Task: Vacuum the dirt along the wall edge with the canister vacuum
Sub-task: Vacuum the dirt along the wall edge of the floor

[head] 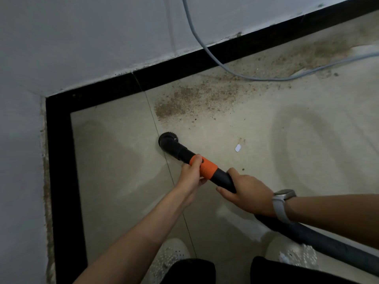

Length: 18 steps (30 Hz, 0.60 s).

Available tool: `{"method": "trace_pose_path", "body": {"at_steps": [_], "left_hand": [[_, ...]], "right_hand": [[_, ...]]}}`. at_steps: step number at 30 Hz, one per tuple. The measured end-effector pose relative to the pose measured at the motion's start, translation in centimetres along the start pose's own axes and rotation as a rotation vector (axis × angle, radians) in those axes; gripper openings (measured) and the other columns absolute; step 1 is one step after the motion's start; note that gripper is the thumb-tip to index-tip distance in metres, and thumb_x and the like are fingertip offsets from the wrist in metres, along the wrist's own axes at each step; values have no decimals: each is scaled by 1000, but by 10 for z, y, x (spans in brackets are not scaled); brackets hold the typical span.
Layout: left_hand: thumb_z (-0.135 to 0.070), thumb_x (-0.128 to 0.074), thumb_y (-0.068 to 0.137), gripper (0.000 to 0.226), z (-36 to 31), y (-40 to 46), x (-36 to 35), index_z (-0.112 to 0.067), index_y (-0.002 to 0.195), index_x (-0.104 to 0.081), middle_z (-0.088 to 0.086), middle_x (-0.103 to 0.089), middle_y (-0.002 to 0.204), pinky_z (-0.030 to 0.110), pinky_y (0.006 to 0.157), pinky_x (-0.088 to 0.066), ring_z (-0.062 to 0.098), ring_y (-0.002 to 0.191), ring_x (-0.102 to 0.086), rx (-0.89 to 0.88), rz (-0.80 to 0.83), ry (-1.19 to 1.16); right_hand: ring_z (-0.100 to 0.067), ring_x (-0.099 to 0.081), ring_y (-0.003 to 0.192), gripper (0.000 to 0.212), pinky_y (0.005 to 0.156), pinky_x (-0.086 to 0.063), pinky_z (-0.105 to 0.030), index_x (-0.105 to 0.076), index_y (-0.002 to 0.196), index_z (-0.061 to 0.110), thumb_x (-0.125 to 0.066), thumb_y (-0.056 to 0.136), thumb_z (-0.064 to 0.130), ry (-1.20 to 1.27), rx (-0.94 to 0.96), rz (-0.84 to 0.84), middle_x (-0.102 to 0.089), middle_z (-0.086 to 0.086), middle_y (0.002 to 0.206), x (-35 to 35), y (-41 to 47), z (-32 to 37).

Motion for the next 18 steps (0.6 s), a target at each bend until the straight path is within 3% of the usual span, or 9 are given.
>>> {"method": "trace_pose_path", "body": {"at_steps": [3,7,10,12,14,16,18], "left_hand": [[-31,-45,98,10,2,0,0,-23,95,-50,-1,-58,101,31,80,-44,15,96,-56,16,32,39],[-35,-51,95,19,6,-3,3,-24,109,-54,-5,-60,105,29,76,-39,11,98,-55,54,95,54],[-46,-51,92,33,5,2,26,-26,118,-56,-6,-59,110,30,82,-38,11,103,-53,13,81,203],[-47,-52,92,28,1,6,52,-27,110,-59,-6,-60,109,27,79,-40,8,98,-54,-66,-17,305],[-44,-55,91,34,-3,11,91,-22,116,-59,2,-57,122,30,89,-43,17,107,-53,-144,-231,562],[-44,-57,88,56,-2,12,127,-20,137,-44,10,-38,144,40,105,-32,29,129,-35,-132,-427,953],[-45,-58,86,76,7,15,149,-24,149,-21,9,-13,156,45,111,-19,30,141,-12,-100,-452,1172]], "right_hand": [[-21,-50,61,28,49,-29,-28,-34,93,19,-52,92,41,32,23,-34,-48,6,70,1,11,14],[-32,-62,76,27,58,-41,-34,-37,105,15,-51,91,33,-30,22,-69,-62,-7,93,1,24,29],[-31,-63,80,41,59,-38,-32,-34,121,18,-51,90,40,-82,53,-92,-64,-6,99,4,30,30],[-32,-63,83,57,60,-38,-31,-26,133,23,-49,89,51,-110,82,-107,-63,-6,100,10,36,31],[-32,-62,82,58,60,-37,-31,-25,135,27,-46,89,56,-120,89,-114,-62,-6,98,16,43,33],[-30,-60,77,48,59,-37,-32,-34,125,21,-47,90,52,-127,71,-122,-59,-7,98,20,50,38],[-31,-58,77,41,59,-37,-33,-39,116,14,-51,89,43,-168,58,-134,-53,-9,104,23,61,48]]}}
Point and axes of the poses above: each hand's wrist, its own y-axis towards the middle knuckle, its own x-axis out of the back of the hand, z = x × y, the point moved 10 cm from there along y, towards the middle knuckle
